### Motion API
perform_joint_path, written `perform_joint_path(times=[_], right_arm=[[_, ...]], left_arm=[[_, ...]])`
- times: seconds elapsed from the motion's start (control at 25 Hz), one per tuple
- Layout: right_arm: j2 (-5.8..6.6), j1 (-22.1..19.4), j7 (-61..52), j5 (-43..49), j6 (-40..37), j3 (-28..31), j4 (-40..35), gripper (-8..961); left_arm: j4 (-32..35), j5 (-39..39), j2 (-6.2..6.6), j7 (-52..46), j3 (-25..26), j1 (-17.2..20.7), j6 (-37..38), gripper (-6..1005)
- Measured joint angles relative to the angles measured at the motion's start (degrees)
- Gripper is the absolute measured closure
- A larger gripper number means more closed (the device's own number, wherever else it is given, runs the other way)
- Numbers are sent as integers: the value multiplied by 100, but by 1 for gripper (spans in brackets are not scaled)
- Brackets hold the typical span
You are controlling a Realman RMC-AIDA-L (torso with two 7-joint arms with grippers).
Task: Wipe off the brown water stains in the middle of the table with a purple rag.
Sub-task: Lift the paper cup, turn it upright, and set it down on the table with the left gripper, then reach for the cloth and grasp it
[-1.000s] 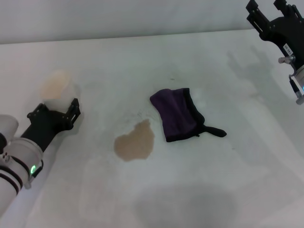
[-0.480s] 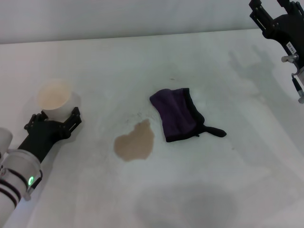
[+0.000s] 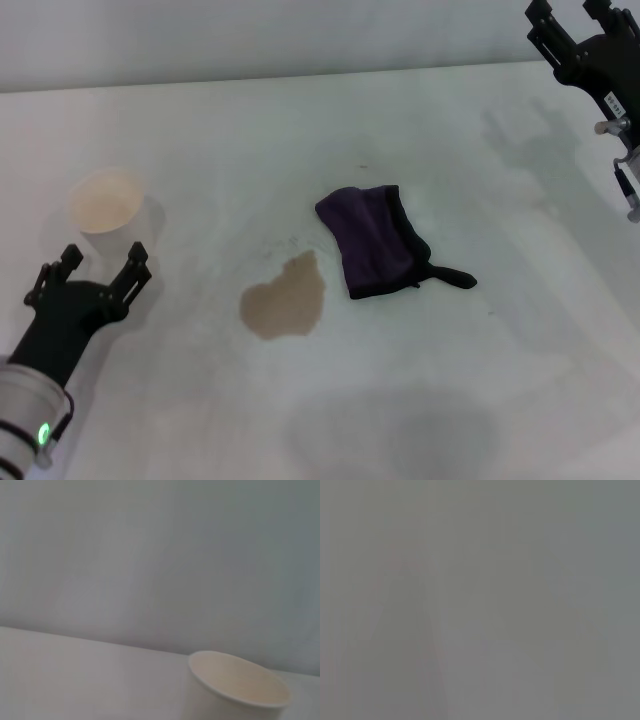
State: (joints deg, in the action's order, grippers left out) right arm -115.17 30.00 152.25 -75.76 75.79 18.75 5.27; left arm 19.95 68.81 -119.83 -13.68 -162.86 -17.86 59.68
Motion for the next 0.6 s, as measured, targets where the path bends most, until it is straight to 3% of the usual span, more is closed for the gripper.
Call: perform_joint_path(times=[0.16, 0.28, 0.32, 0.36, 0.44, 0.6], right_arm=[[24, 31, -439, 78, -43, -108, -93, 112], [38, 216, -1070, 290, -281, -536, -496, 112], [41, 396, -1795, 445, -471, -1103, -932, 112], [41, 422, -1900, 462, -493, -1189, -997, 113], [44, 602, -2802, 586, -650, -1975, -1550, 113], [17, 717, -4957, 661, -892, -4530, -3102, 113]], left_arm=[[140, -109, 1, 2, -1, 249, 190, 110], [245, -199, -15, 9, -9, 631, 545, 111], [297, -218, -16, 9, -9, 748, 677, 111], [342, -227, -17, 10, -9, 847, 787, 111], [390, -233, -15, 11, -9, 986, 987, 112], [368, -249, 6, 14, -10, 1101, 1268, 112]])
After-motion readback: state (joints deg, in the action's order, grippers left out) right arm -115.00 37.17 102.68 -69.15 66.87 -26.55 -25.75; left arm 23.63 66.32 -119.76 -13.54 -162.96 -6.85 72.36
